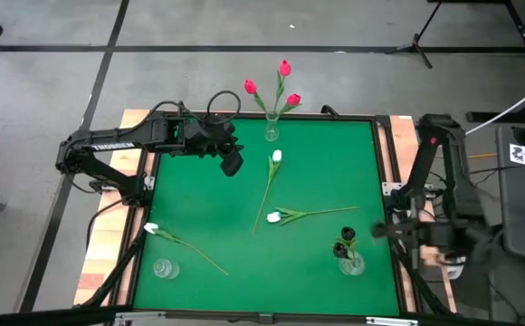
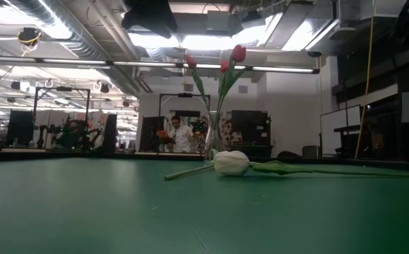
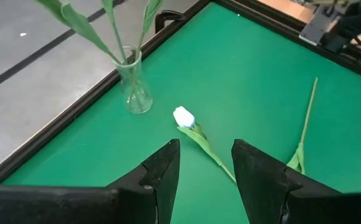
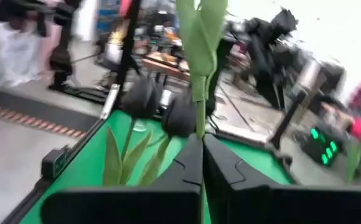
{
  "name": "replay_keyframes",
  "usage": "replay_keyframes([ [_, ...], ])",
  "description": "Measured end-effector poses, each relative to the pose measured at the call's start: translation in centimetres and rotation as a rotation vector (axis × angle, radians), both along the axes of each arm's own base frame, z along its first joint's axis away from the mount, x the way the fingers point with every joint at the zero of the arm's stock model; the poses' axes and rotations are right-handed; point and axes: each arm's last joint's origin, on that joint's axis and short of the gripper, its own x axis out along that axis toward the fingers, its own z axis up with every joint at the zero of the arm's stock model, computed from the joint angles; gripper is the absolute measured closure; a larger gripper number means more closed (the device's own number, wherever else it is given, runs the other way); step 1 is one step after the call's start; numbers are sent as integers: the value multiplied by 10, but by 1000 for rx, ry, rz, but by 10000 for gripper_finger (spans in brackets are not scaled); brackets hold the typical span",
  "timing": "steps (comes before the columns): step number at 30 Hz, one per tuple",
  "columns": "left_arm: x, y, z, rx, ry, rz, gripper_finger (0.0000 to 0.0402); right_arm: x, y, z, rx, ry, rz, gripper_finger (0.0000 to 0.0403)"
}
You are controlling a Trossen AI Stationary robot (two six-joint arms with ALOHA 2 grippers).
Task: Sort flowers into vase by color
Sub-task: Put the black tulip into the bottom right transparent vase
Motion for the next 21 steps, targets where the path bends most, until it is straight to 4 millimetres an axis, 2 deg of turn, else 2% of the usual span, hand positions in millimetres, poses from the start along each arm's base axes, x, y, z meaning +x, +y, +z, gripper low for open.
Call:
replay_keyframes([
  [5,1,0,1,-44,-52,59,258,-24,-55,48,-164,-31,211,403],
  [8,1,0,1,-69,-68,81,258,-28,-89,60,-184,-66,364,403],
  [11,1,-1,1,-81,-76,89,258,-24,-114,64,-112,-68,518,403],
  [15,3,-2,4,-133,-142,137,258,-18,-129,62,-27,-43,721,403],
  [18,7,-1,9,-180,-245,180,258,-21,-128,66,60,6,892,403],
  [21,13,-4,16,-216,-377,222,258,-30,-124,81,104,33,1001,403],
])
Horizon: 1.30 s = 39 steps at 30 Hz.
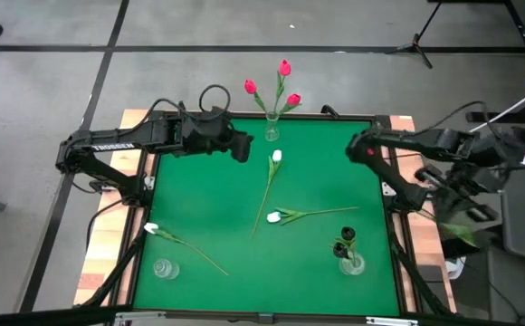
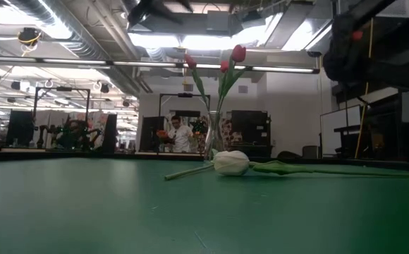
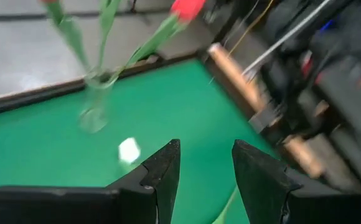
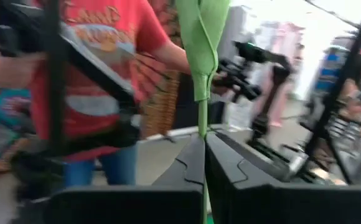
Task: Sort flowers into vase by color
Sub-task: Put the black tulip into the bottom right transparent vase
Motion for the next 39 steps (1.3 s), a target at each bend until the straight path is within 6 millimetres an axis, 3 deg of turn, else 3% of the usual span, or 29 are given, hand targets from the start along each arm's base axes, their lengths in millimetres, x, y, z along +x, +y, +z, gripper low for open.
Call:
replay_keyframes([
  [6,7,-6,10,56,-125,66,258,-32,16,35,-129,-218,61,403],
  [12,7,-5,11,78,-125,88,258,-40,28,43,-191,-285,-55,403],
  [17,7,-6,10,123,-83,59,258,-30,48,41,-257,-289,-335,403],
  [21,7,-6,10,183,-41,27,258,0,58,40,-286,-226,-700,403],
  [27,7,-12,10,258,8,-42,258,50,44,35,-168,-143,-1130,403],
  [32,8,-19,10,310,39,-97,258,75,15,-1,41,-40,-1522,403],
  [34,8,-22,10,319,43,-112,258,76,3,-19,147,-39,-1524,403],
  [36,8,-25,10,324,44,-124,258,72,-7,-30,219,-93,-1420,403],
  [39,8,-28,10,336,50,-142,258,56,-20,-32,243,-363,-1234,403],
])
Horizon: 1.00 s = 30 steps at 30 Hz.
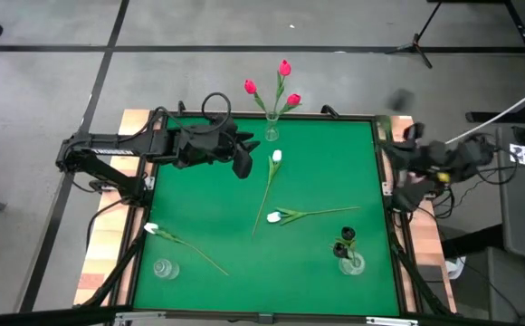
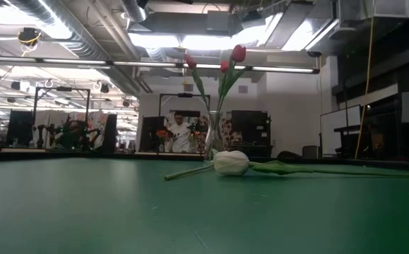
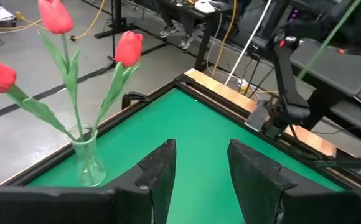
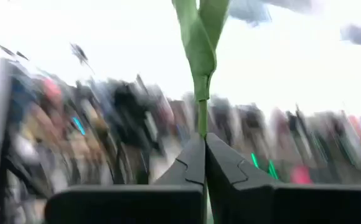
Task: Sort flowers into vase by color
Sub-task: Put the black tulip into the bottom right transparent vase
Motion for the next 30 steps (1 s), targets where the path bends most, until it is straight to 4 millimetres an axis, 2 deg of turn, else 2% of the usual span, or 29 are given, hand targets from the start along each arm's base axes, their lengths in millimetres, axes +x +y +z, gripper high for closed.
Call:
replay_keyframes([
  [3,0,-3,-1,-5,3,-8,258,-30,-13,-3,-145,-231,111,403],
  [5,0,-4,-1,-33,-3,0,258,-48,-22,-14,-116,-243,132,403],
  [7,-1,-5,-3,-68,-9,14,258,-44,-20,-19,-88,-204,154,403],
  [8,-1,-5,-3,-87,-14,22,258,-41,-18,-24,-128,-161,186,403],
  [11,-2,-7,-5,-126,-18,52,258,-40,-12,-21,-153,-239,336,403],
  [13,-3,-8,-7,-146,-17,67,258,-38,-11,-28,-135,-240,363,403],
  [17,-3,-10,-7,-166,-36,87,258,-33,-3,-36,-126,-212,556,403],
  [21,-4,-11,-6,-176,-50,105,258,-30,1,-44,-77,-114,675,403],
  [25,-4,-11,-6,-167,-55,127,258,-33,2,-40,-93,-160,755,403],
  [30,-4,-10,-6,-165,-67,154,258,-25,6,-58,-15,39,794,403],
])
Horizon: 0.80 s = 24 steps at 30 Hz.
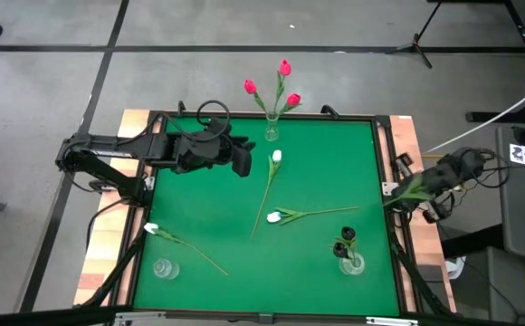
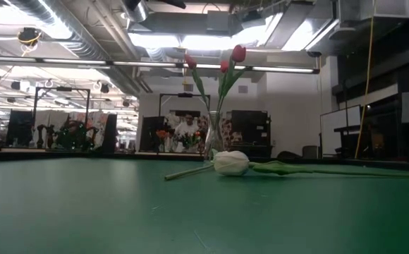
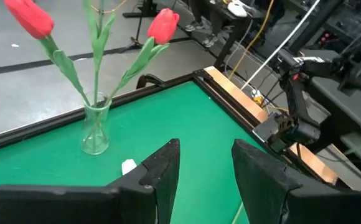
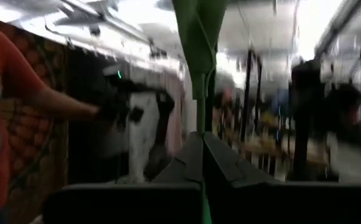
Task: Sort flowers into vase by color
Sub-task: Put the black tulip into the bottom right transparent vase
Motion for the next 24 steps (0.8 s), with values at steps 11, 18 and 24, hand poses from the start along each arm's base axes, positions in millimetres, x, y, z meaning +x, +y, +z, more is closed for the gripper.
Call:
replay_keyframes([
  [11,0,1,0,-1,-9,26,258,14,7,-24,8,125,17,403],
  [18,0,1,0,-2,-10,27,258,29,16,-49,97,69,71,403],
  [24,0,1,0,1,-7,25,258,28,22,-53,127,37,178,403],
])
